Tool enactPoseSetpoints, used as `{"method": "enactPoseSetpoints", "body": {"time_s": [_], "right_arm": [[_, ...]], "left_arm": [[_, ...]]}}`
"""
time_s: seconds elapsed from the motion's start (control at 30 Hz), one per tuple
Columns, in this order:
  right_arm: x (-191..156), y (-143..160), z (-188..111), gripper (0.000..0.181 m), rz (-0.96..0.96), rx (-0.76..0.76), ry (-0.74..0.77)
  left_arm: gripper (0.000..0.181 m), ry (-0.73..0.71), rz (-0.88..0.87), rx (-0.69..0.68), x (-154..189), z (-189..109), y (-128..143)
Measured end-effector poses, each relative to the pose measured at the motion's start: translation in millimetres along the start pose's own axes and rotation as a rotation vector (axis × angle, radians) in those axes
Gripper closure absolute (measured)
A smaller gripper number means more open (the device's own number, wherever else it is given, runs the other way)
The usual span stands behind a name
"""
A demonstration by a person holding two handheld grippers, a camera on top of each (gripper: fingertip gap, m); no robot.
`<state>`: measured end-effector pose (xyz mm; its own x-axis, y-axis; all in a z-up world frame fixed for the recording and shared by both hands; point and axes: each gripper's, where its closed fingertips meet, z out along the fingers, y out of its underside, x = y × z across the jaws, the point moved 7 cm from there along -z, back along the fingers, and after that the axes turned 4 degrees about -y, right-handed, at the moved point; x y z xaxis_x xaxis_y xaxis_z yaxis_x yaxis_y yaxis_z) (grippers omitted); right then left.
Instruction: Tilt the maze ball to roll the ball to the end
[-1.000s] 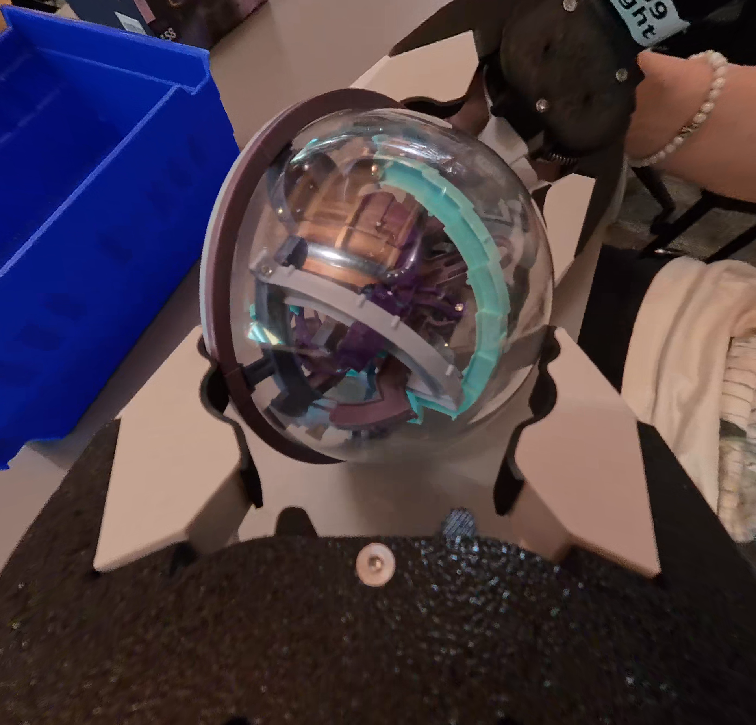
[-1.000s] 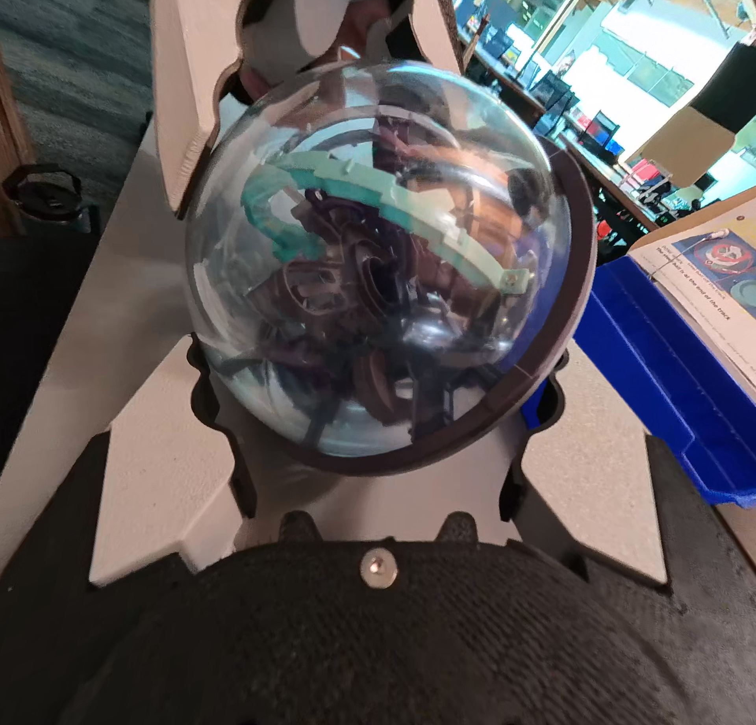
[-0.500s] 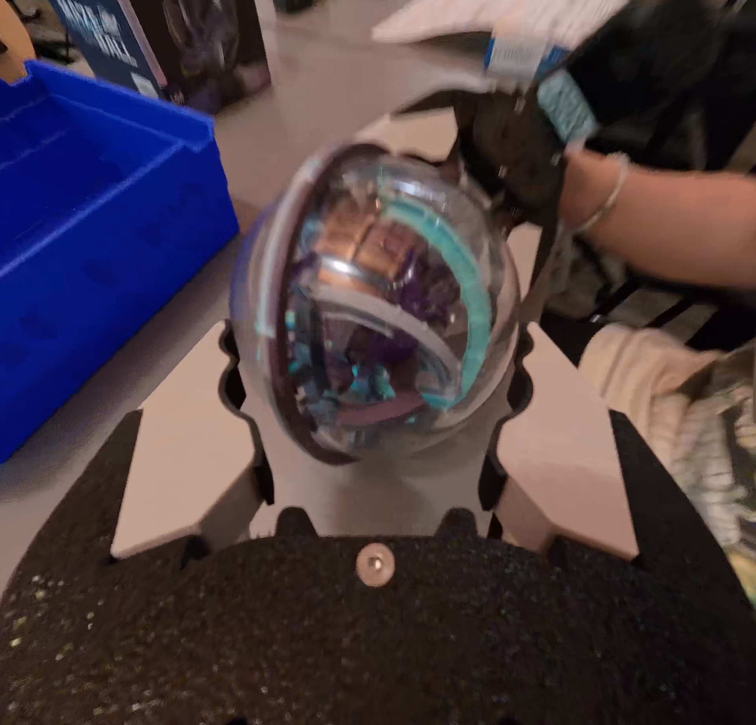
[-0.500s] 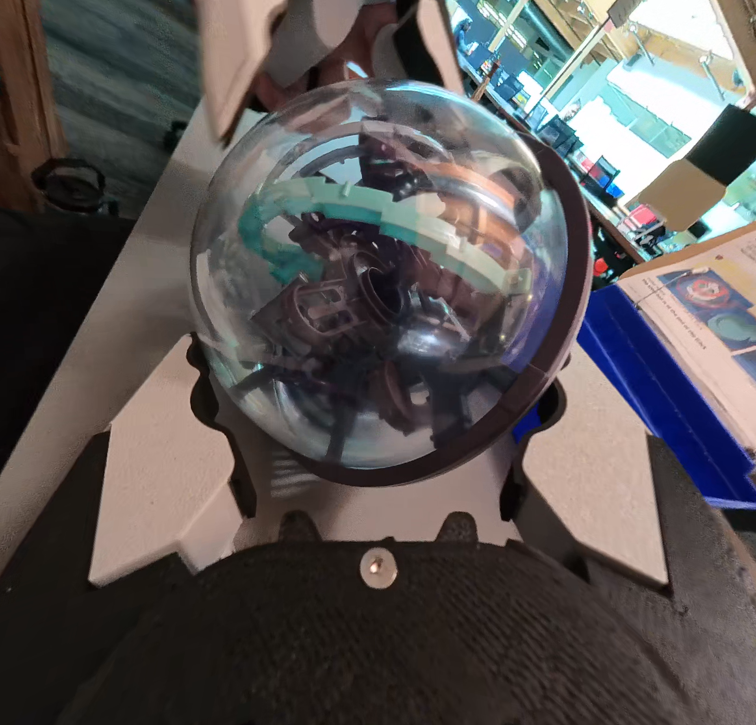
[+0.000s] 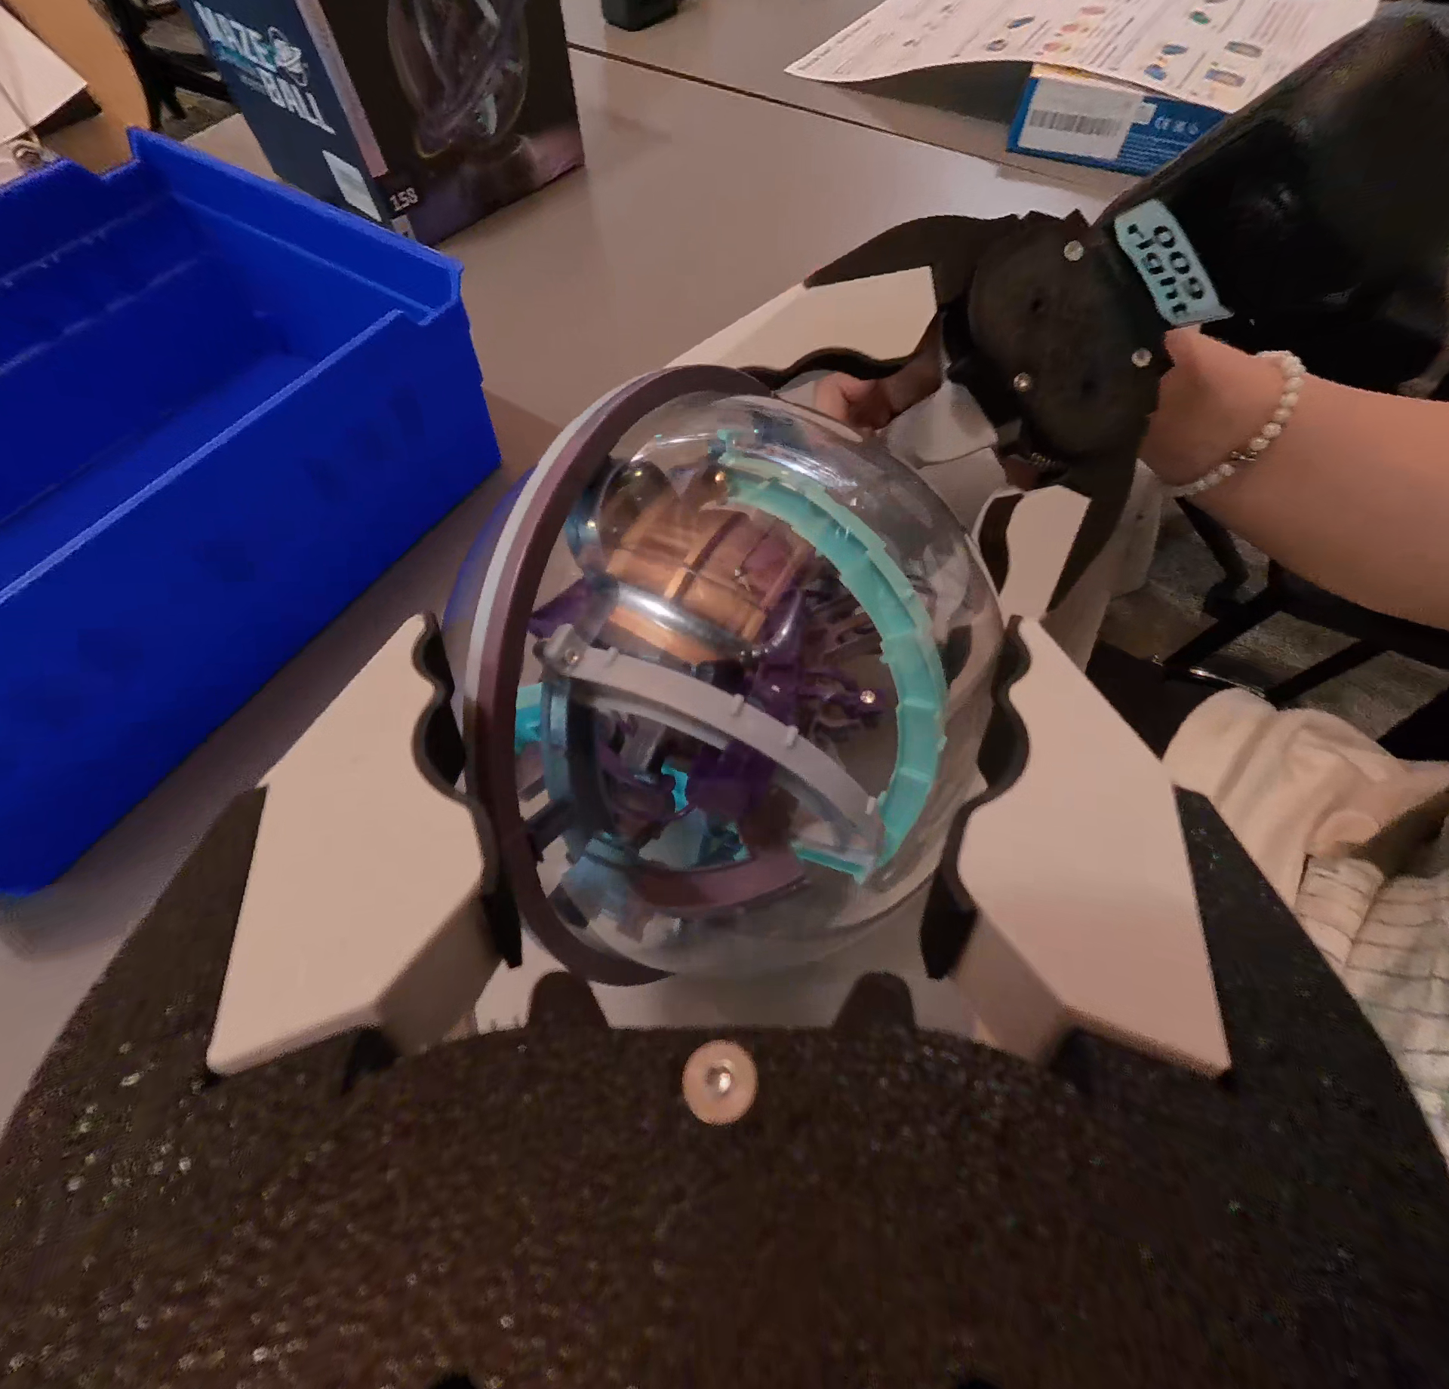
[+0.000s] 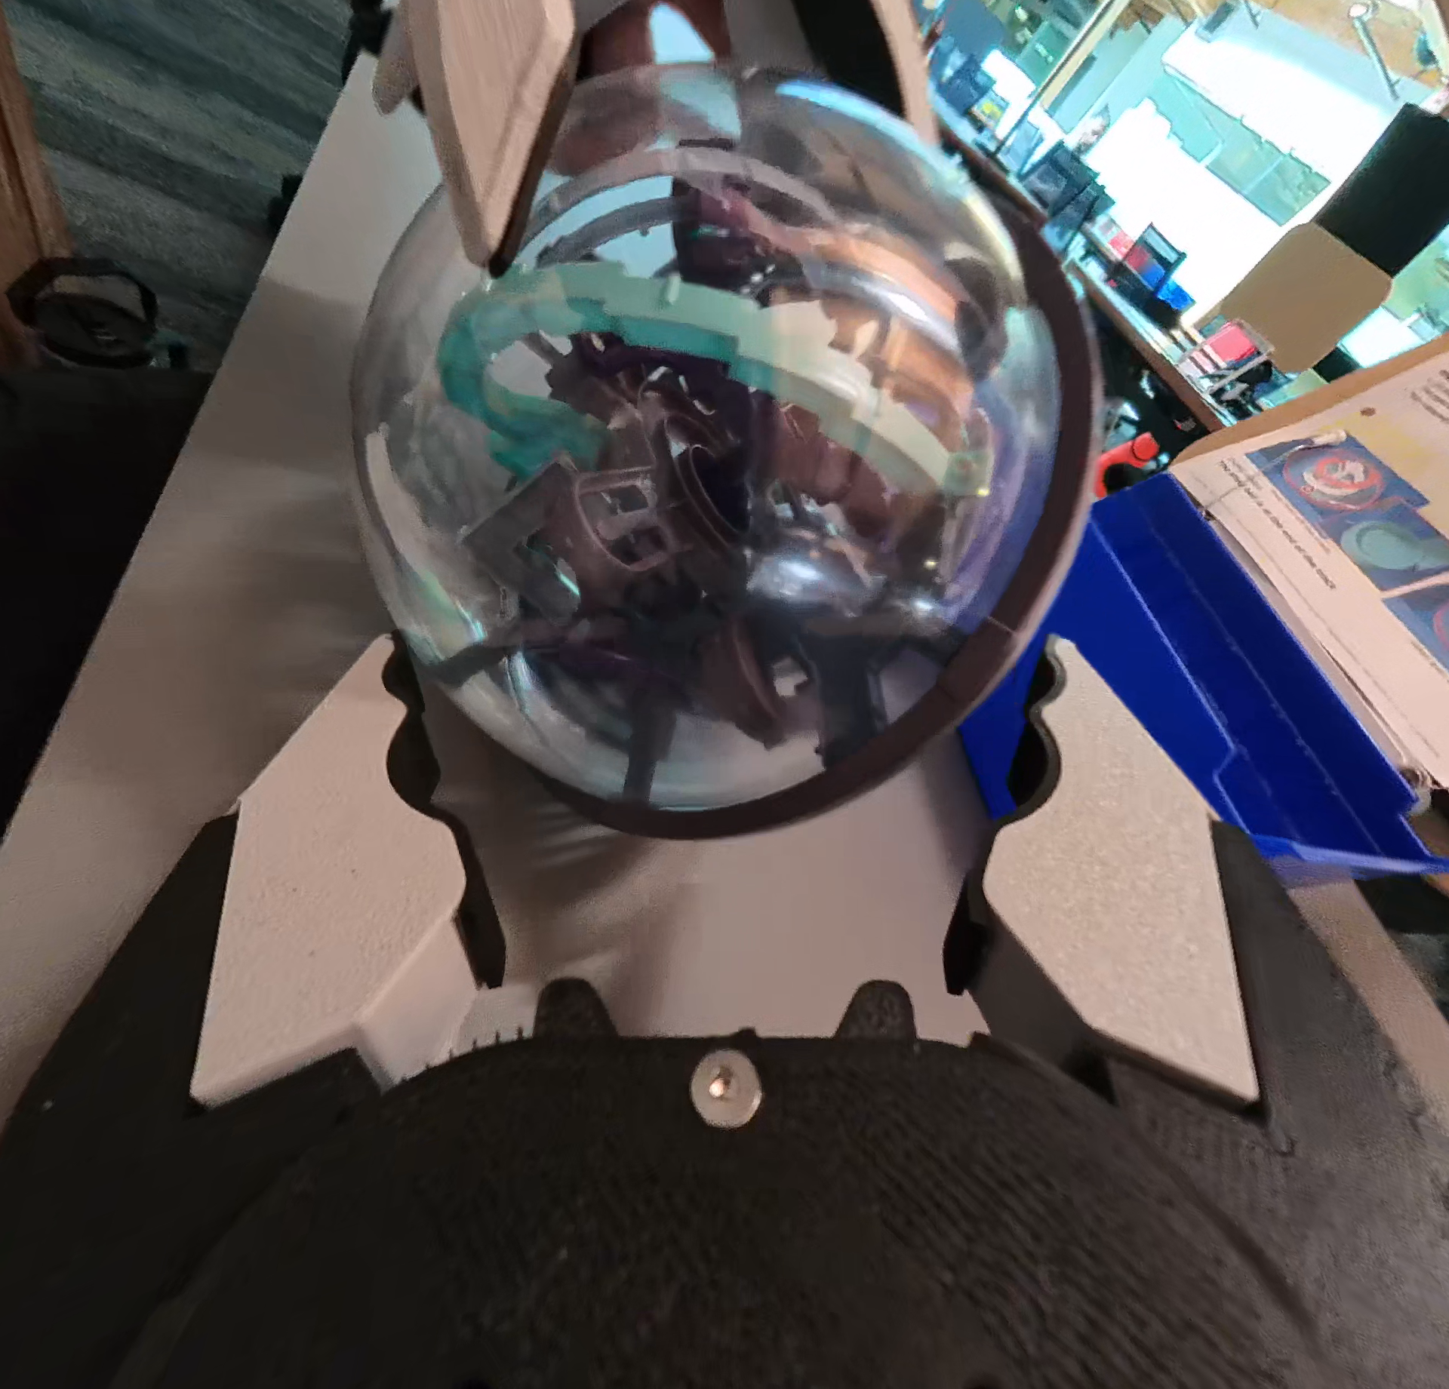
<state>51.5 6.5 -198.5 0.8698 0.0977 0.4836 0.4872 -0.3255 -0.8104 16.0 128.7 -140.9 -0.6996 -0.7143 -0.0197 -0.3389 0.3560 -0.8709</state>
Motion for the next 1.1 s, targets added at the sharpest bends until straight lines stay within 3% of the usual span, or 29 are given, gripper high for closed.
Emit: {"method": "enactPoseSetpoints", "body": {"time_s": [0.13,0.37,0.53,0.73,1.1], "right_arm": [[0.6,-9.6,-6.0,0.035,0.119,0.122,0.004],[-4.5,-9.6,10.9,0.023,0.092,0.086,0.043],[-2.9,-5.3,9.5,0.023,0.106,0.11,0.023],[-1.1,-3.3,9.5,0.023,0.146,0.118,0.019],[-1.8,-5.5,10.3,0.024,0.161,0.112,0.016]], "left_arm": [[0.049,-0.049,-0.034,0.013,2.0,1.8,-0.4],[0.047,-0.081,-0.031,-0.038,4.3,3.2,-1.2],[0.044,-0.043,0.111,-0.089,6.0,1.2,3.9],[0.054,0.092,0.051,0.008,-9.1,-4.7,5.0],[0.054,0.113,0.021,0.076,-11.8,-5.9,9.6]]}}
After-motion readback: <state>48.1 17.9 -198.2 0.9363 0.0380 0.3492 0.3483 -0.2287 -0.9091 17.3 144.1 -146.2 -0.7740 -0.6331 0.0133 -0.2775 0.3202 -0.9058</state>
